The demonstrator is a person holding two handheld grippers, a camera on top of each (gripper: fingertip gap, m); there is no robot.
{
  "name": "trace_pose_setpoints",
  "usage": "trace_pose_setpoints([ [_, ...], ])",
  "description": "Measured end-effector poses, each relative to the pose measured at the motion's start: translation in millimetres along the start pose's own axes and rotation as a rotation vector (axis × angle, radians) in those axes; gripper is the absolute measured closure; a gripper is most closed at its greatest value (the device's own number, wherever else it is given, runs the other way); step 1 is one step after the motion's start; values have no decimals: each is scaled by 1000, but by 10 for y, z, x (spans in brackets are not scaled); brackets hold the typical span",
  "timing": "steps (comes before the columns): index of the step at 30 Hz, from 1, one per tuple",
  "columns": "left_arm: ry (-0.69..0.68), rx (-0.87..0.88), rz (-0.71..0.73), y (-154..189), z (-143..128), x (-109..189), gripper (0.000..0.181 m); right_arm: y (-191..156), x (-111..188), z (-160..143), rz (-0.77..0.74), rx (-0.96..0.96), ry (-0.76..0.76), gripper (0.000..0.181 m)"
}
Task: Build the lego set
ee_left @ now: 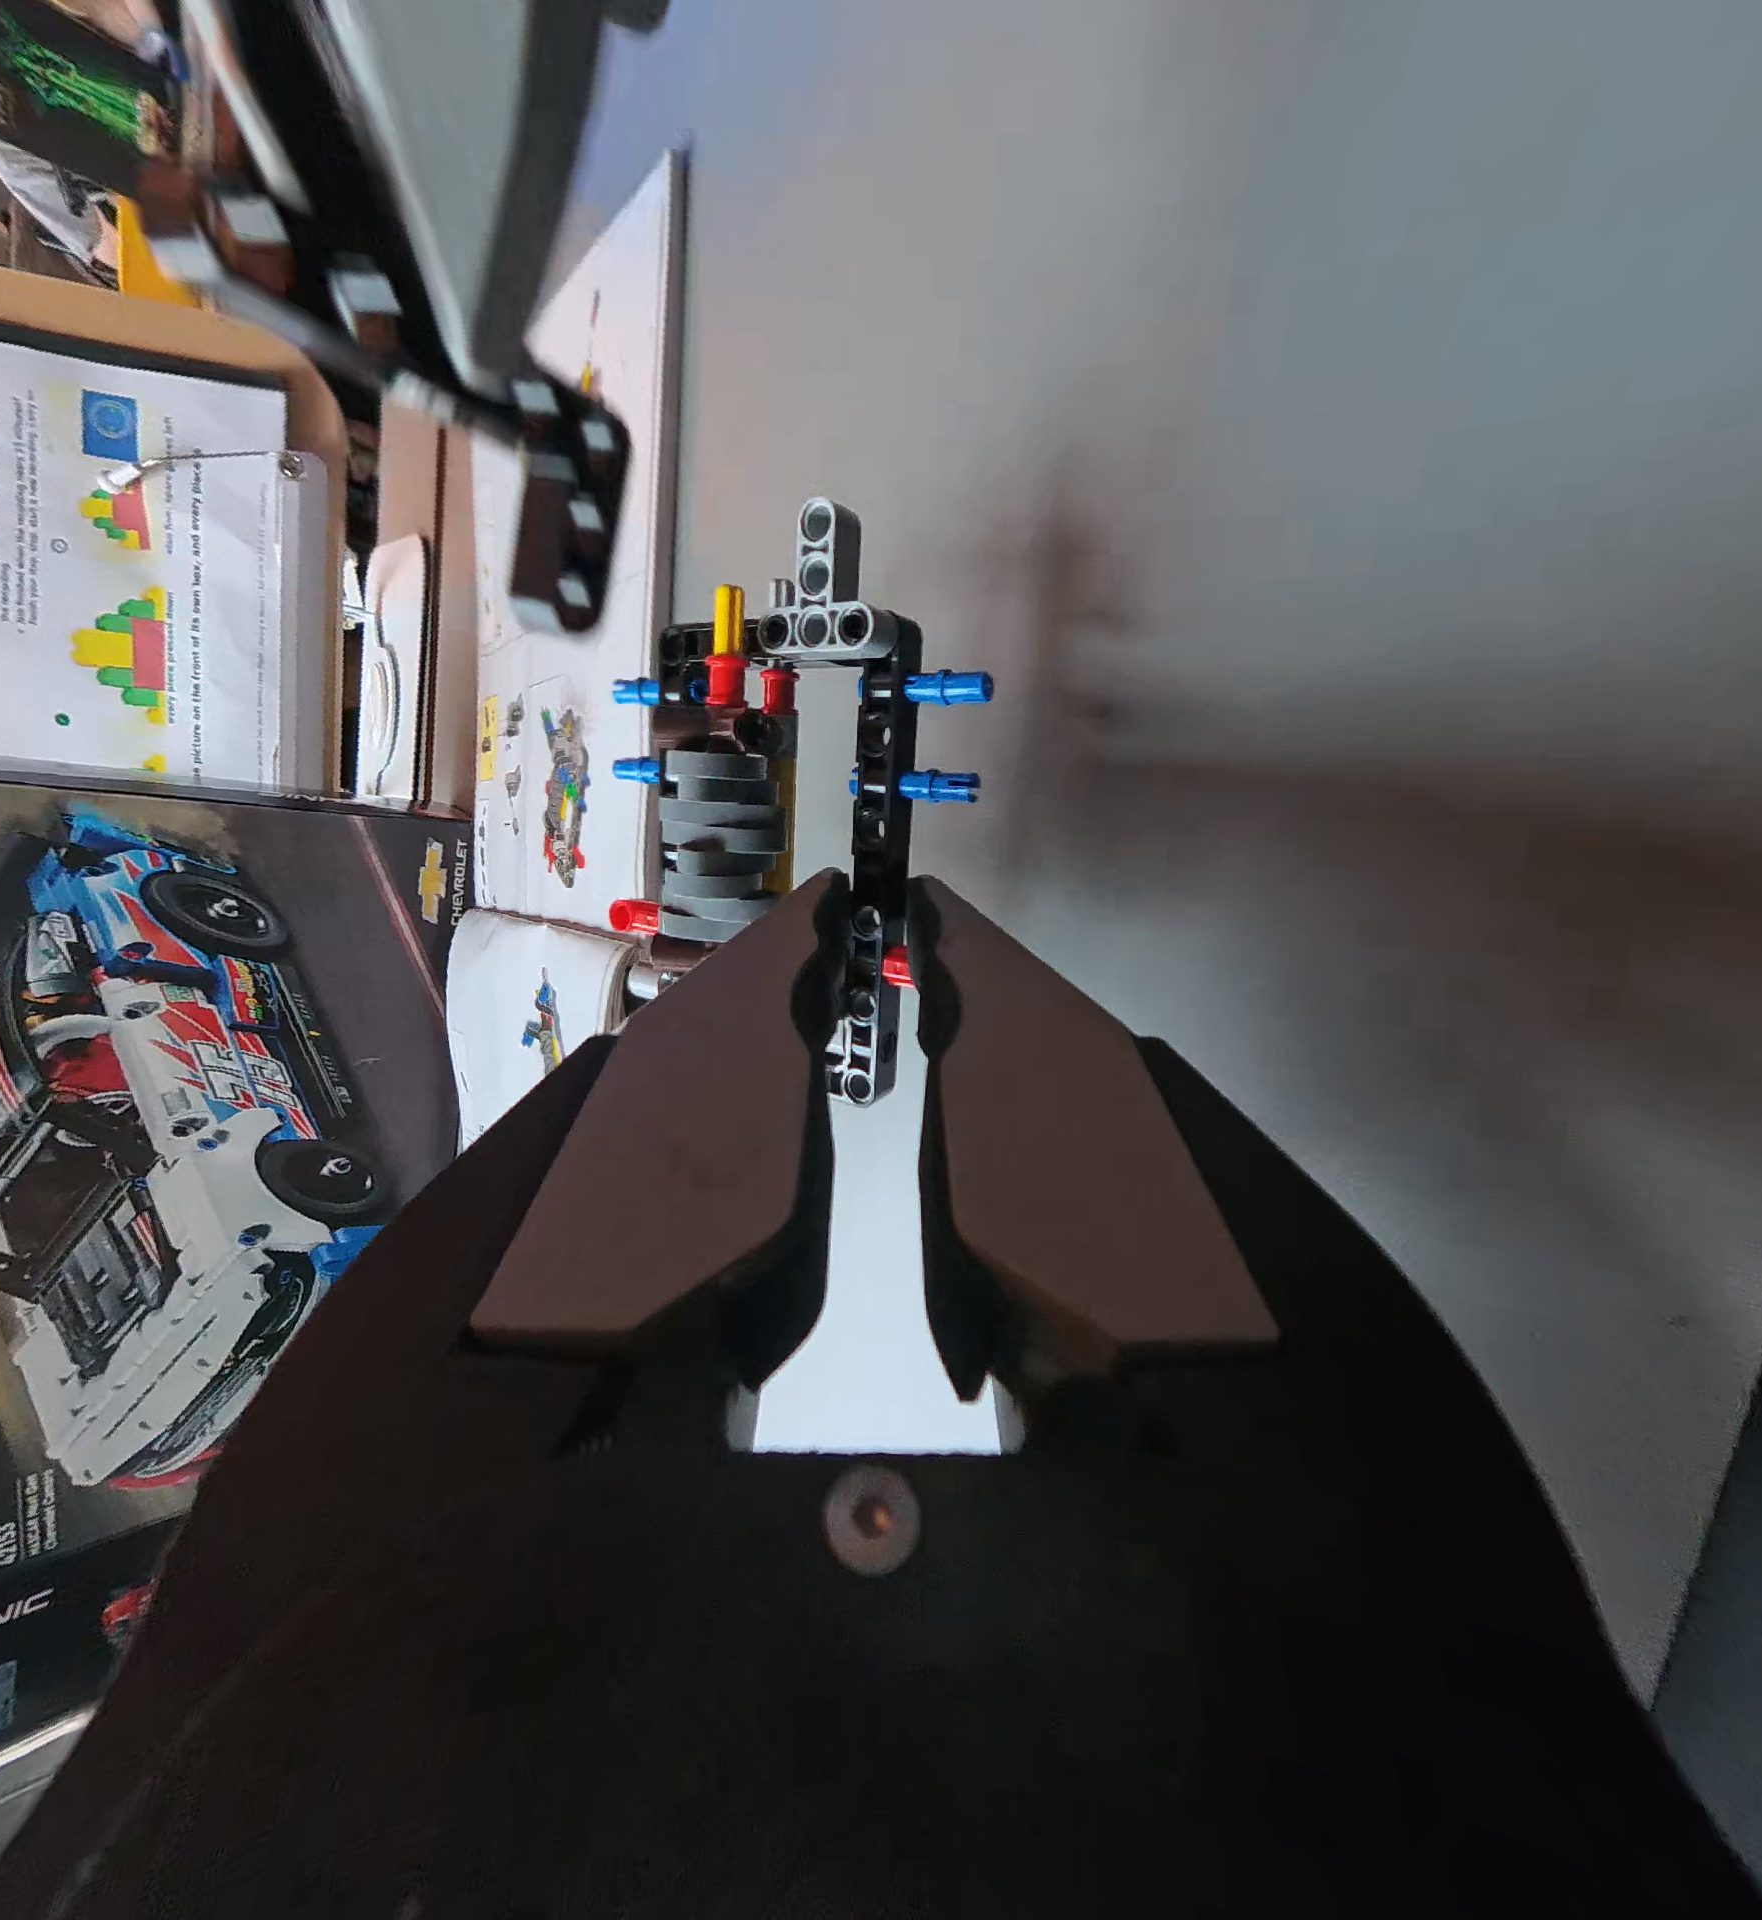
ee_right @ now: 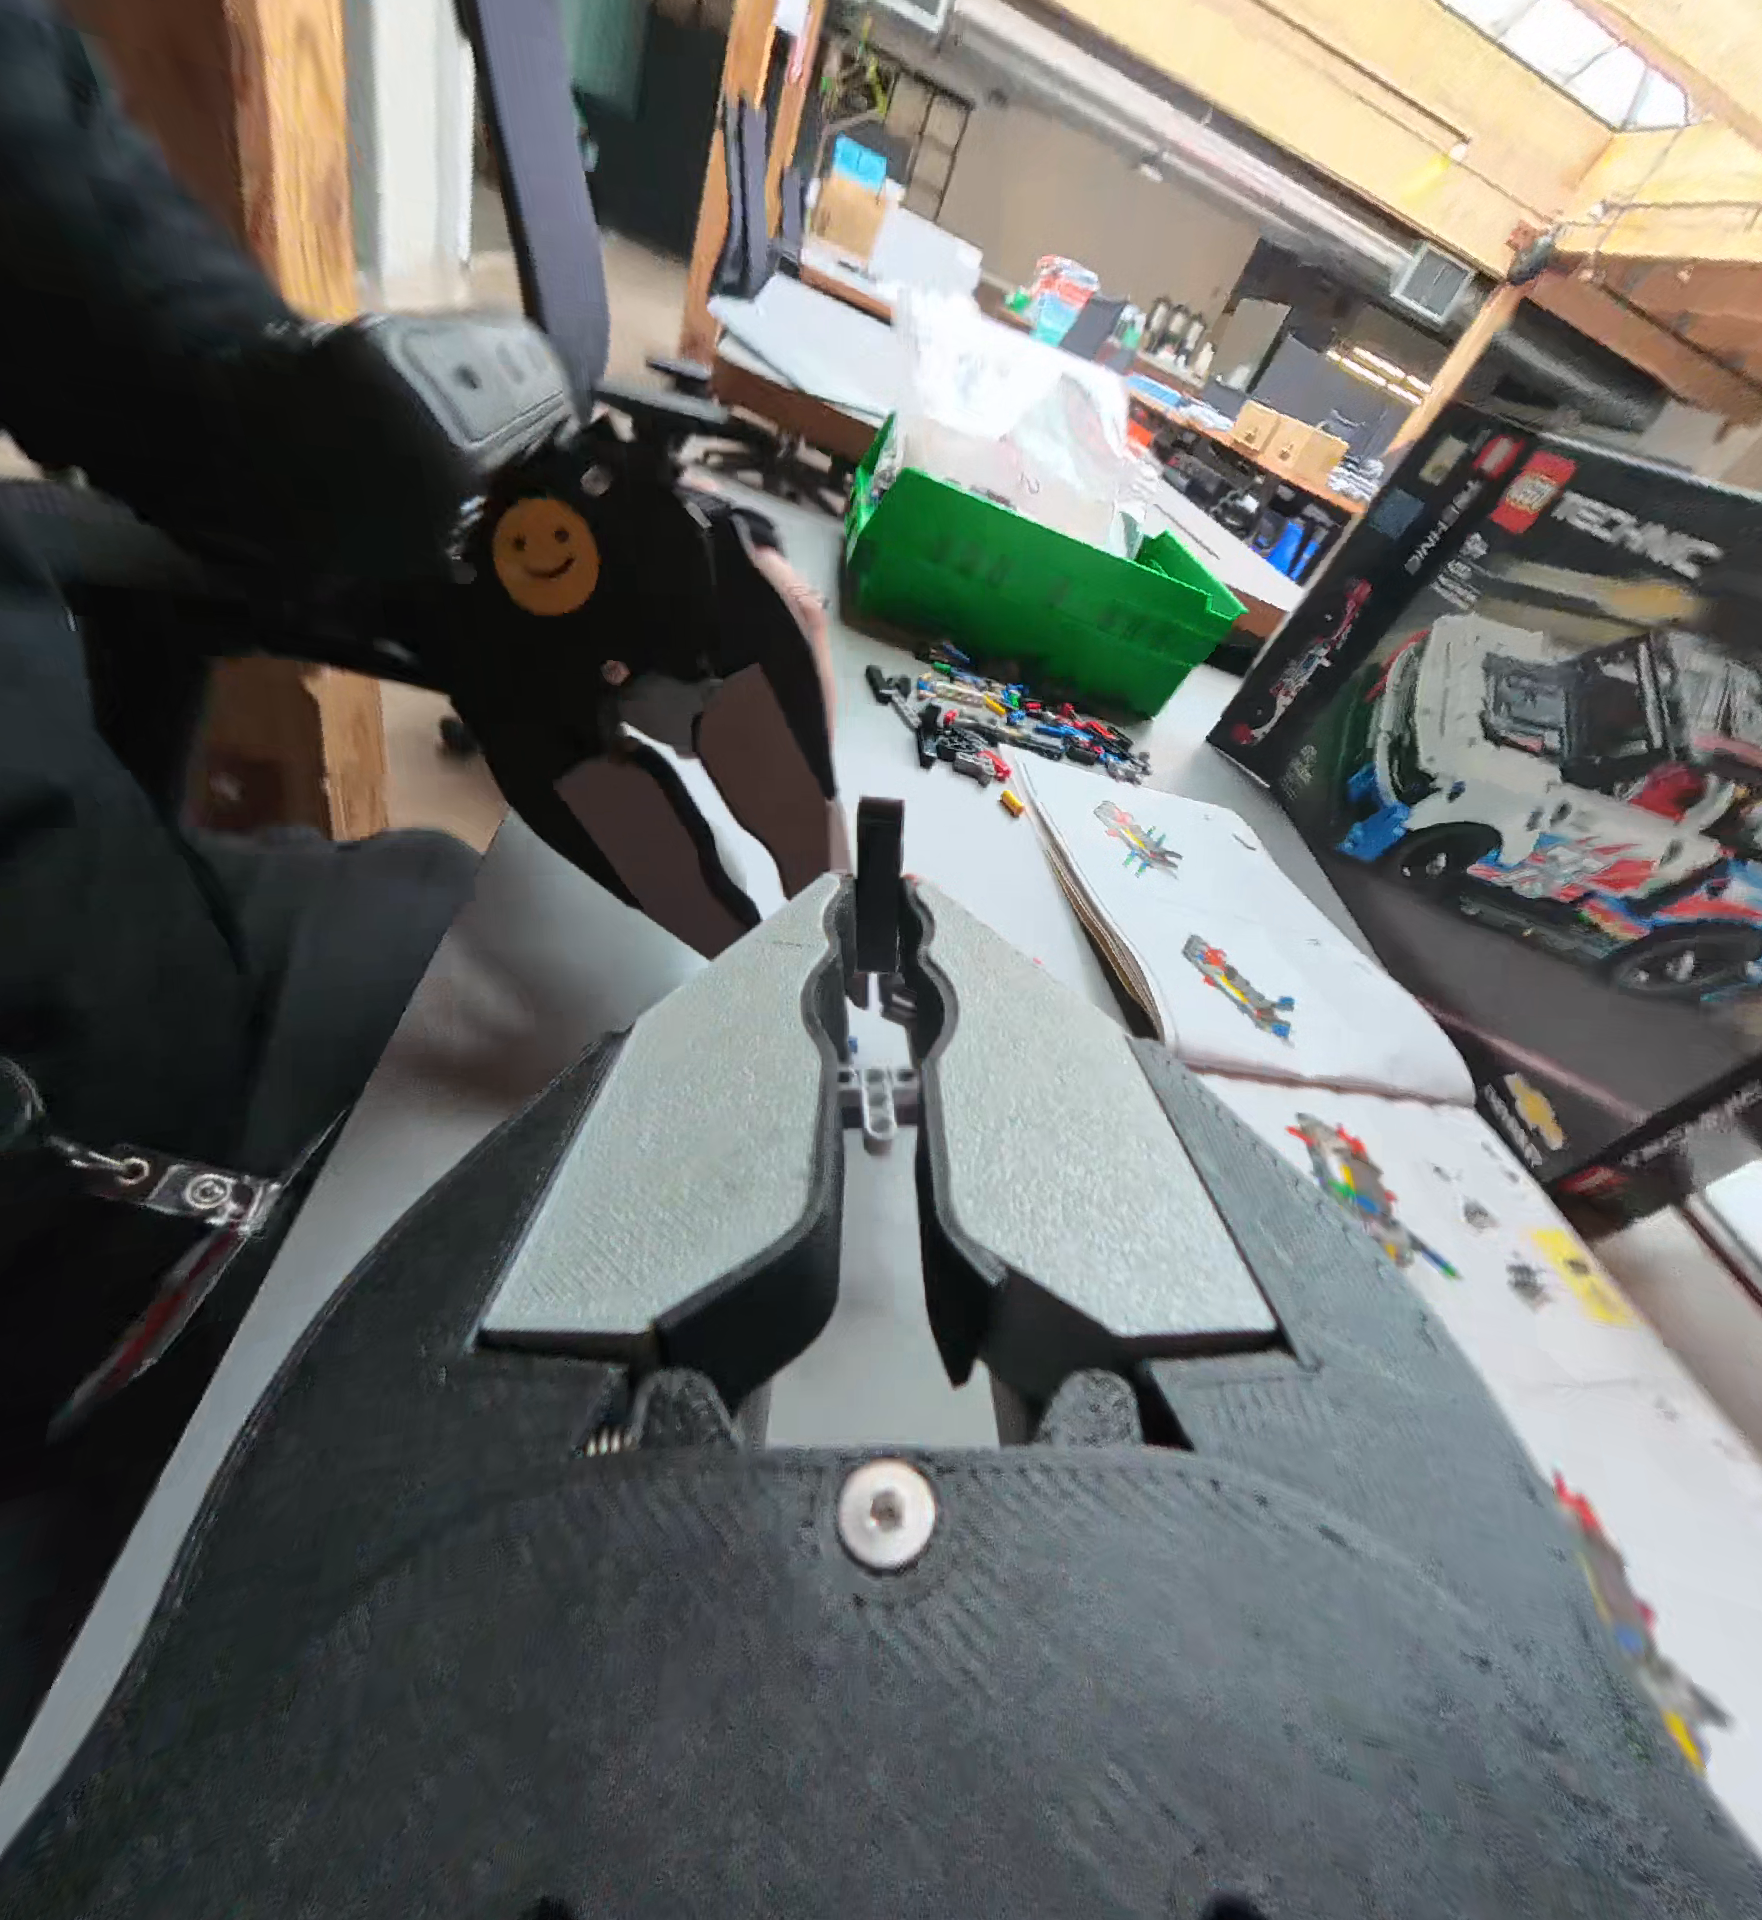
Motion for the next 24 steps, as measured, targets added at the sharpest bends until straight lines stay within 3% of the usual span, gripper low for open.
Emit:
trace_pose_setpoints([
  [2, 32, 35, 2, -35, 7, 14, 173, 232, 179, -68, -63, -100, 2, 177],
  [4, 125, 126, -3, -89, 49, 36, 173, 472, 376, -335, -160, -143, -120, 177],
  [8, 378, 478, -121, -258, 150, 121, 173, 569, 654, -751, -266, 5, -390, 177],
  [15, 470, 745, -253, -382, 142, 142, 173, 455, 599, -600, -183, -192, -233, 177],
  [19, 365, 670, -210, -404, 59, 100, 173, 454, 616, -556, -111, -343, -160, 177],
  [24, 101, 228, -164, -94, 44, -57, 173, 296, 545, -438, 83, -500, -91, 177],
])
Point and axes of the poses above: each gripper's, where its closed fingertips meet, x back along the fingers, z out of its top, y = z × x across the jaws, the point moved 3 cm from there along x, back along the fingers, and after that the axes turned 4 degrees about y, right-handed, at the moved point
